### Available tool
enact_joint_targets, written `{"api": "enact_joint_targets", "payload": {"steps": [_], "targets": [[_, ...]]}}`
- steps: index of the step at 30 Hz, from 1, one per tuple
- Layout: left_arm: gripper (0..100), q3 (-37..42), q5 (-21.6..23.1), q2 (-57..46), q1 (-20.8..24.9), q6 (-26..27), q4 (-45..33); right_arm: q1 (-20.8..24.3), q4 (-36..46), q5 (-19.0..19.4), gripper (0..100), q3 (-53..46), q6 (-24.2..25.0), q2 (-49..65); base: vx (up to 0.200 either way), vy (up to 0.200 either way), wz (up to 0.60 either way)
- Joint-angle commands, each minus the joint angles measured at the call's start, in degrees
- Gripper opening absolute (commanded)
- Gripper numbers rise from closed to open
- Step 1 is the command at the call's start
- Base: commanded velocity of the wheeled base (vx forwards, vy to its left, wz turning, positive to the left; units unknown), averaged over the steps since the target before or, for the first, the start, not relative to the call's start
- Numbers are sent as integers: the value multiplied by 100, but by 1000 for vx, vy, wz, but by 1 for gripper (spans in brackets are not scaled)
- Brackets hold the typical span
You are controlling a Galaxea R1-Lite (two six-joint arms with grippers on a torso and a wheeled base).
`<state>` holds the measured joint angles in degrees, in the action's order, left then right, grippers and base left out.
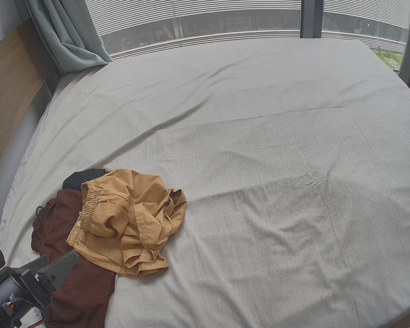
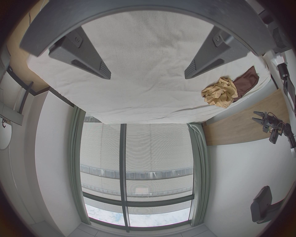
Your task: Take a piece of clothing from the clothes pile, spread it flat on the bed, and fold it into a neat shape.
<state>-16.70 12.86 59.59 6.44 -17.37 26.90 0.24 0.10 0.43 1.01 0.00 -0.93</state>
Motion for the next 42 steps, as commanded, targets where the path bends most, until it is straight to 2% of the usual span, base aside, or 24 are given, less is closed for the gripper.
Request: {"api": "enact_joint_targets", "payload": {"steps": [1, 9, 19, 32, 42], "targets": [[100, -132, 287, 255, -266, 6, 8, 2, -1, 1, 100, -101, -9, 93, 0, 0, 0], [100, -404, 1342, 747, -1004, 41, 17, 2, -1, 1, 100, -92, 0, 93, 0, 0, 0], [100, -764, 2036, 1406, -1364, 32, 184, 2, -1, 1, 100, -101, -9, 93, 0, 0, 0], [100, -923, 2326, 2488, -1567, 41, 1335, 2, -1, 1, 100, -101, -9, 93, 0, 0, 0], [100, -1397, 2555, 3094, -1690, 50, 1370, 2, -1, 1, 100, -101, 0, 93, 0, 0, 0]]}}
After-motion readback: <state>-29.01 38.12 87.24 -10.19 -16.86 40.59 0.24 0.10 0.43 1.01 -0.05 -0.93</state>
